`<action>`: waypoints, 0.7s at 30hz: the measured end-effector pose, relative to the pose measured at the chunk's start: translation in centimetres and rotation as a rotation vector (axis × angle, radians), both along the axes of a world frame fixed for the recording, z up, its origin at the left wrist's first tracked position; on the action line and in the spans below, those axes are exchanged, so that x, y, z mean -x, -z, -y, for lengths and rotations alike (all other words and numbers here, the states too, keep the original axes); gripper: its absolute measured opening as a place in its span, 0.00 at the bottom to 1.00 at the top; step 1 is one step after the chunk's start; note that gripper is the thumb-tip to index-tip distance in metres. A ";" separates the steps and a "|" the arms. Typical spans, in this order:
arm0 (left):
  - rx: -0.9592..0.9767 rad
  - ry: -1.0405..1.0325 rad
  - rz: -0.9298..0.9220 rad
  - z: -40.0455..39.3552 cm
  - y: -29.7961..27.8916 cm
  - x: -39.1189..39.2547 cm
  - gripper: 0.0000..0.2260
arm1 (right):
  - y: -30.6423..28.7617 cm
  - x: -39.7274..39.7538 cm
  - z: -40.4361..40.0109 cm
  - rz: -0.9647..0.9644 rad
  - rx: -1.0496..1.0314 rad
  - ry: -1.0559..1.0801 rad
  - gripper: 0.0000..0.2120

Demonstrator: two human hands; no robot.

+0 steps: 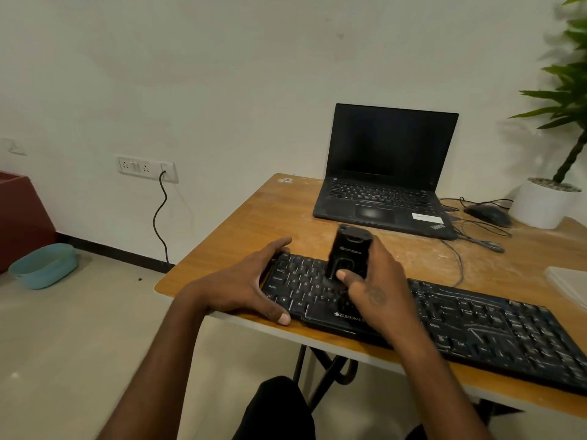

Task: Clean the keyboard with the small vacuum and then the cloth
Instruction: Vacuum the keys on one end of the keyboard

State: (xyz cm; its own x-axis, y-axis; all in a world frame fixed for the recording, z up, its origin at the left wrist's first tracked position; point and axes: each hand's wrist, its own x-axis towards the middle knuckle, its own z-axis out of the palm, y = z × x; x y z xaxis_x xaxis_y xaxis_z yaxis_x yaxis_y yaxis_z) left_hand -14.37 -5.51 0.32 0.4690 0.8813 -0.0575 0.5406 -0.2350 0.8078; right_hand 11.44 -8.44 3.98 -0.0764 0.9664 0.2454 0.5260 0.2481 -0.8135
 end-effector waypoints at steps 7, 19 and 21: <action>0.001 0.000 -0.007 -0.1 -0.1 -0.2 0.57 | 0.2 2.9 0.3 0.039 -0.040 -0.028 0.22; -0.002 -0.003 -0.015 -0.3 0.1 0.0 0.57 | 0.5 -0.8 1.7 -0.031 -0.014 0.018 0.20; -0.005 0.003 -0.020 -0.3 0.1 -0.1 0.57 | 0.4 0.6 1.7 -0.023 -0.017 -0.026 0.21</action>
State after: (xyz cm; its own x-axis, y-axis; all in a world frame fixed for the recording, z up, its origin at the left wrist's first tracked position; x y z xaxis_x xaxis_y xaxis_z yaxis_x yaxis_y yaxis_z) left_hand -14.30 -5.23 0.25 0.4703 0.8803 -0.0628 0.5561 -0.2403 0.7956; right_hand 10.80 -10.12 3.57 -0.0953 0.9600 0.2633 0.5009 0.2748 -0.8207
